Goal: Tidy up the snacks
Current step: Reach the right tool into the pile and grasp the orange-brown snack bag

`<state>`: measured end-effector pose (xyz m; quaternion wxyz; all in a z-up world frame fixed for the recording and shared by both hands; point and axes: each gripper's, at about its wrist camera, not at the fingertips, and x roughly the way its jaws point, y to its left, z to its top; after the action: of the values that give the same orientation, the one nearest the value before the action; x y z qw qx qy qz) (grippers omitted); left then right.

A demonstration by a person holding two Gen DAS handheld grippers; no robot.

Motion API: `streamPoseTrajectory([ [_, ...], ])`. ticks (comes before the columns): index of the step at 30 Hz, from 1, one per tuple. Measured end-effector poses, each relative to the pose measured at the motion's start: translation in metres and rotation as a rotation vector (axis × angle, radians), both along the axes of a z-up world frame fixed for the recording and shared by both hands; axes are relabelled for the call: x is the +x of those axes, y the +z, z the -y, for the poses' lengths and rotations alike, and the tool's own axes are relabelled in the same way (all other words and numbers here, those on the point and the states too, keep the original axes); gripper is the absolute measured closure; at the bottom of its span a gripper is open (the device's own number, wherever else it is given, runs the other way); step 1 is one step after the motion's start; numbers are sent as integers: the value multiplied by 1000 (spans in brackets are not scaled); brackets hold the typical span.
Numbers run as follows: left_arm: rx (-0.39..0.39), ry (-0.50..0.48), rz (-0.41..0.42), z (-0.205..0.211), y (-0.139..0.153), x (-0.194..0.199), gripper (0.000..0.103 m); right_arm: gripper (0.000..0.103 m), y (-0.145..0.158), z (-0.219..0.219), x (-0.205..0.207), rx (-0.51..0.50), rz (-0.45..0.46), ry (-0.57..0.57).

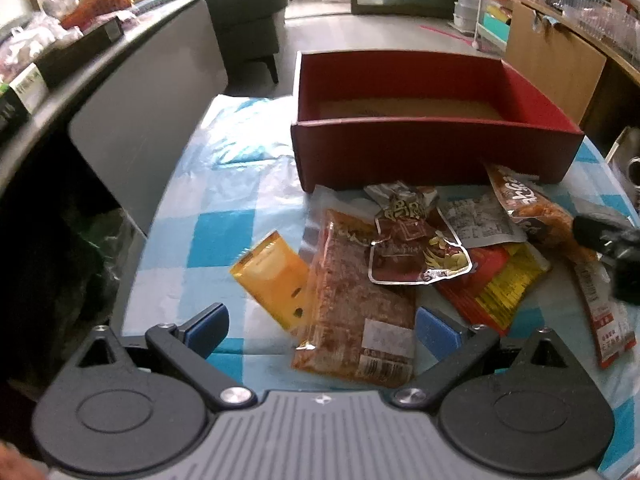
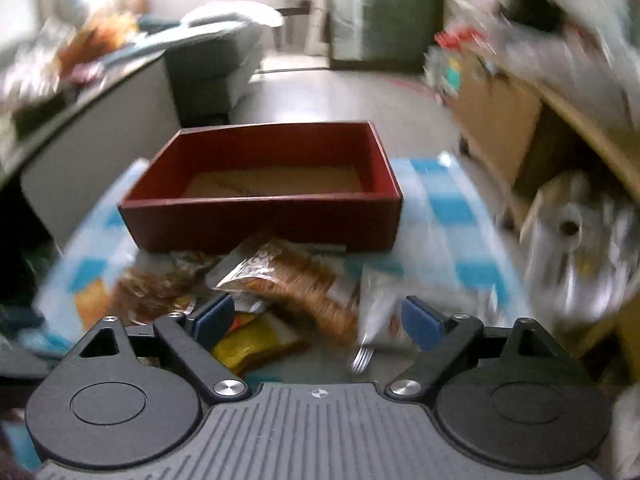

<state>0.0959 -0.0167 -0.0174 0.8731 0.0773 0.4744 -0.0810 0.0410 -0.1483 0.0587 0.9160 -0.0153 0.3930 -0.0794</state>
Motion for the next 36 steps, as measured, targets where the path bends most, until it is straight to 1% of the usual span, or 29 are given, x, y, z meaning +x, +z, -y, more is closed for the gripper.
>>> streamPoseTrajectory([
  [1,3,2,-7,1,-2,2,8,9,-4,0,4,-31,-18,26],
  [2,13,2,-13,2,-5,5,8,9,-9,1,9,-38,-40,45],
  [5,43,-9,-23,9,-12,8,8,9,-20,6,23,-6,-96,65],
  [9,59,-24,-40,19,-21,11,8,9,-32,2,42,-43,-113,135],
  [13,72,-40,-49,23,-28,13,7,9,-39,5,60,25,-104,197],
  [16,58,-35,-52,22,-28,15,7,4,-44,8,69,64,-100,223],
  [18,53,-32,-52,21,-29,15,6,0,-47,16,73,122,-110,224],
  [20,50,-33,-55,21,-30,15,5,0,-54,24,80,191,-135,213],
  [23,38,-34,-62,19,-31,15,5,0,-59,34,84,260,-138,190],
  [24,31,-32,-67,19,-32,15,5,0,-60,35,84,273,-140,182],
  [26,19,-26,-82,17,-33,17,4,0,-58,33,81,261,-152,186],
  [29,-8,-5,-118,12,-34,18,4,0,-56,21,69,234,-193,199],
  [31,-4,-5,-132,9,-34,14,4,0,-53,11,55,213,-230,219],
  [32,5,-17,-134,9,-33,11,5,1,-54,4,49,203,-242,217],
  [34,12,-27,-141,5,-32,0,6,2,-49,-1,35,215,-264,189],
  [36,3,-38,-173,0,-33,-8,9,7,-44,-3,18,213,-276,167],
])
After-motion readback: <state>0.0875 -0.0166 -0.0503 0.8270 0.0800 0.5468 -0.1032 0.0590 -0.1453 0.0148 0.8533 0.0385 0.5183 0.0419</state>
